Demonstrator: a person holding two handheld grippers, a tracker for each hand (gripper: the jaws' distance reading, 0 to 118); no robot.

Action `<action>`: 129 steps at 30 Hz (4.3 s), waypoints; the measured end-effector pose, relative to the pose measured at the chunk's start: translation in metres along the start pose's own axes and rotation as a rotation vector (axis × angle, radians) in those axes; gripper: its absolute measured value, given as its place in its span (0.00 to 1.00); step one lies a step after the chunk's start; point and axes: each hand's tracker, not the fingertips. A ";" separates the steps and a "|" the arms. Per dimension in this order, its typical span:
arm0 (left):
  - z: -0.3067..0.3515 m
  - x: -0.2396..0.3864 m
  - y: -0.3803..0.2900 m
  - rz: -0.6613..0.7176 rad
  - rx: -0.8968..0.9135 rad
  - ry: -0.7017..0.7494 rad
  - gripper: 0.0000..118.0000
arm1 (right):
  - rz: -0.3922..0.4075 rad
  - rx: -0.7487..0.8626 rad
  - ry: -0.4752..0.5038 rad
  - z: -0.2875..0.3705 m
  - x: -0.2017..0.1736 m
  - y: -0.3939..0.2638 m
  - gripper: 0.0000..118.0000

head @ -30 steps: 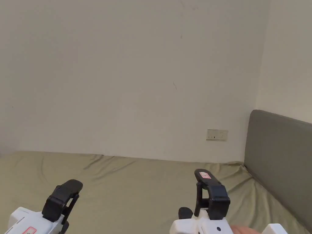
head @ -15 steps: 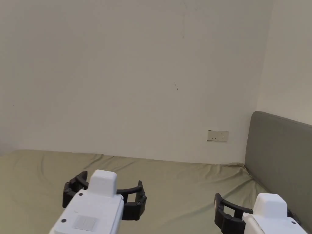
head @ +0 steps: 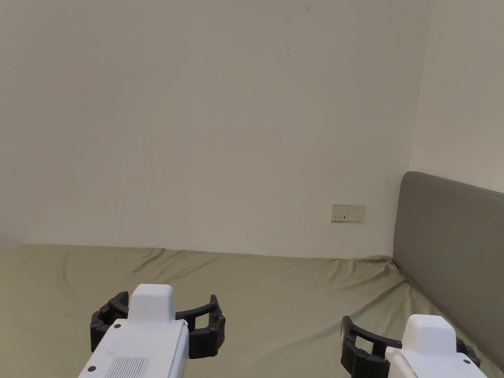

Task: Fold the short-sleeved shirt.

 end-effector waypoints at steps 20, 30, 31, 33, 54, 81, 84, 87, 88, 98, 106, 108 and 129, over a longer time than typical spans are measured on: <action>0.007 -0.007 -0.004 0.063 0.008 -0.031 1.00 | 0.053 0.046 0.021 -0.004 0.000 -0.007 1.00; 0.010 -0.004 -0.007 0.035 0.019 -0.040 1.00 | 0.053 0.057 0.026 -0.003 0.000 -0.008 1.00; 0.010 -0.004 -0.008 0.034 0.018 -0.042 1.00 | 0.049 0.057 0.027 -0.004 0.000 -0.008 1.00; 0.010 -0.003 -0.008 0.031 0.017 -0.045 1.00 | 0.040 0.060 0.022 -0.003 0.000 -0.009 1.00; 0.010 0.002 -0.015 0.008 0.010 -0.052 1.00 | 0.024 0.056 0.008 0.002 0.002 -0.015 1.00; 0.066 -0.130 -0.010 0.009 0.027 0.356 0.00 | 0.065 0.099 0.261 -0.015 -0.123 -0.011 0.00; 0.088 -0.181 -0.017 0.031 -0.021 0.476 0.00 | 0.060 0.068 0.373 -0.017 -0.168 -0.021 0.00; 0.104 -0.217 -0.029 0.029 -0.085 0.541 0.01 | 0.083 0.051 0.417 -0.017 -0.196 -0.031 0.00; 0.106 -0.225 -0.035 0.026 -0.103 0.539 0.08 | 0.083 0.041 0.431 -0.020 -0.202 -0.035 0.01; 0.050 -0.256 -0.169 0.013 -0.708 0.397 1.00 | 0.134 -0.082 0.391 -0.047 -0.213 -0.069 0.01; 0.010 -0.280 -0.284 0.196 -1.245 0.286 0.97 | 0.140 -0.183 0.349 -0.069 -0.213 -0.095 0.01; 0.005 -0.293 -0.286 0.259 -1.245 0.302 0.96 | 0.149 -0.198 0.346 -0.071 -0.213 -0.099 0.01; 0.072 -0.232 -0.113 -0.074 -0.342 0.466 0.01 | -0.025 -0.071 0.238 -0.033 -0.148 -0.070 0.01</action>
